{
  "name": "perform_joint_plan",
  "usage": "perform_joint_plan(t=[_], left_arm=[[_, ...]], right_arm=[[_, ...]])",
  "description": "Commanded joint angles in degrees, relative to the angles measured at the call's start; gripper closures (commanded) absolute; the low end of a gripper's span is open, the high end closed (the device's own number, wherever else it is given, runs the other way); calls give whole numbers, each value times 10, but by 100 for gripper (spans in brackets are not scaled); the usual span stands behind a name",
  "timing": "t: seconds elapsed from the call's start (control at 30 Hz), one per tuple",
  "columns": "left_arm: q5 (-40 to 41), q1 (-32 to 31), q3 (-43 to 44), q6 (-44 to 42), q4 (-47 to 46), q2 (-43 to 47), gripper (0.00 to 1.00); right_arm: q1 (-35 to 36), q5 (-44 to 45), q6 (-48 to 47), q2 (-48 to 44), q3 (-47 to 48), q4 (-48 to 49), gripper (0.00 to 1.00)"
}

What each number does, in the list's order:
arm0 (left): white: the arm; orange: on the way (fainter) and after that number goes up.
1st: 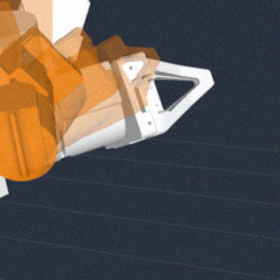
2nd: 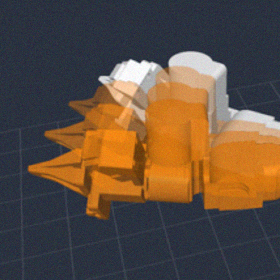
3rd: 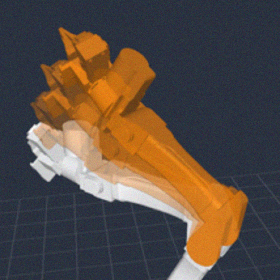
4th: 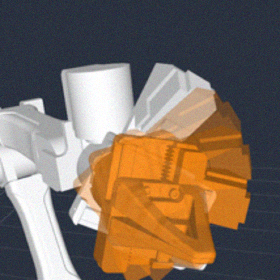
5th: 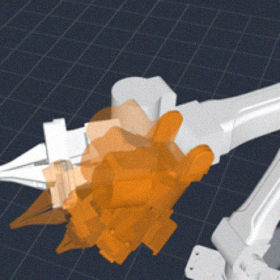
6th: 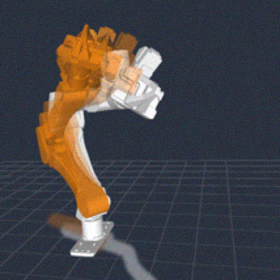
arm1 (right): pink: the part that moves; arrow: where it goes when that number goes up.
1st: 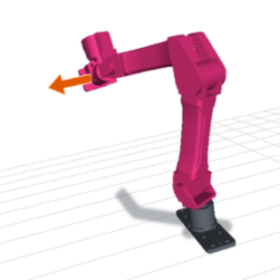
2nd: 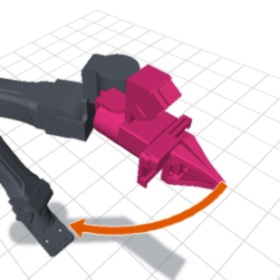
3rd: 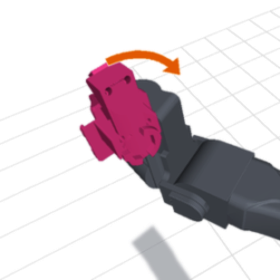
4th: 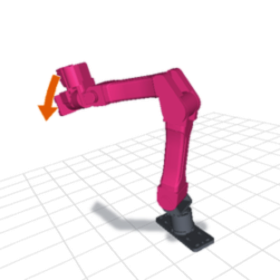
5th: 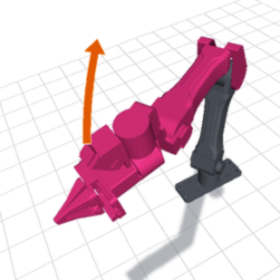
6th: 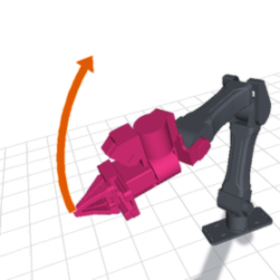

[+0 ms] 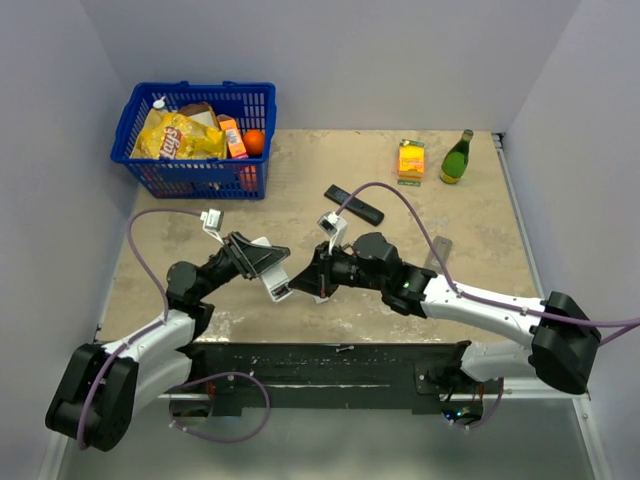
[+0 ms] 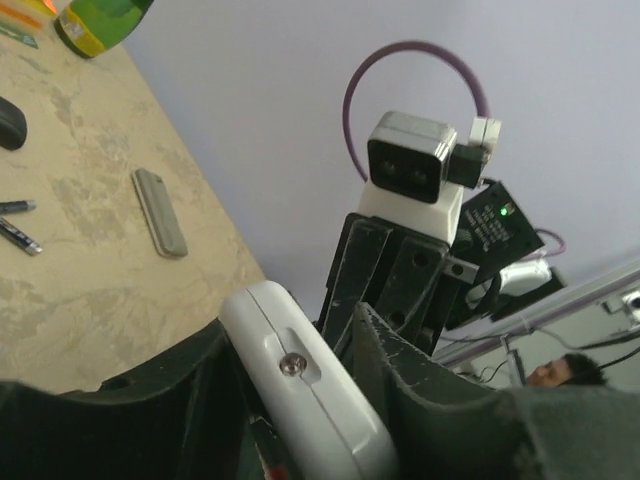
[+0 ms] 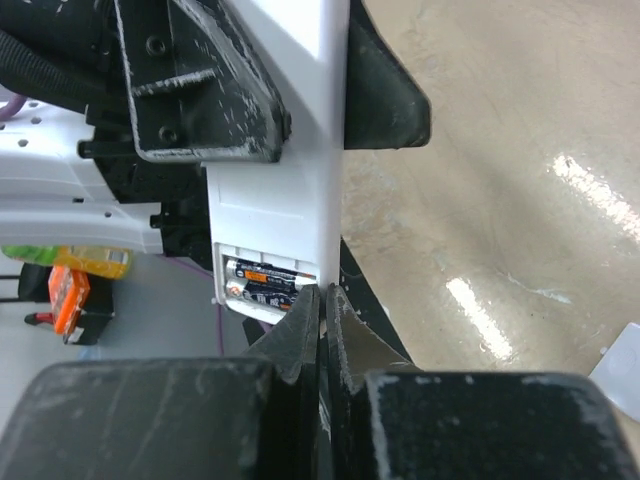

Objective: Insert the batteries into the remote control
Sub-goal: Load the battery into the remote control.

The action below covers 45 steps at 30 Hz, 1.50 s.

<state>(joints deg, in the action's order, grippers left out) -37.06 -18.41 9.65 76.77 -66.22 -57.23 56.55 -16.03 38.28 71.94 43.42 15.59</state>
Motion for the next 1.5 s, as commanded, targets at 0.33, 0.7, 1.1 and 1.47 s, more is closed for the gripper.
perform_joint_plan(t=[0.33,0.7,1.1,1.47], left_arm=[[-2,3,48,-124,159,77,100],[65,2,17,-53,62,92,100],[71,1,13,-44,36,101,100],[74,0,13,-44,28,109,100]], right_arm=[[-4,19,-21,-27,20,3,59],[16,5,62,8,-65,227,31],[17,1,127,65,-76,349,42],[17,14,140,100,-73,355,82]])
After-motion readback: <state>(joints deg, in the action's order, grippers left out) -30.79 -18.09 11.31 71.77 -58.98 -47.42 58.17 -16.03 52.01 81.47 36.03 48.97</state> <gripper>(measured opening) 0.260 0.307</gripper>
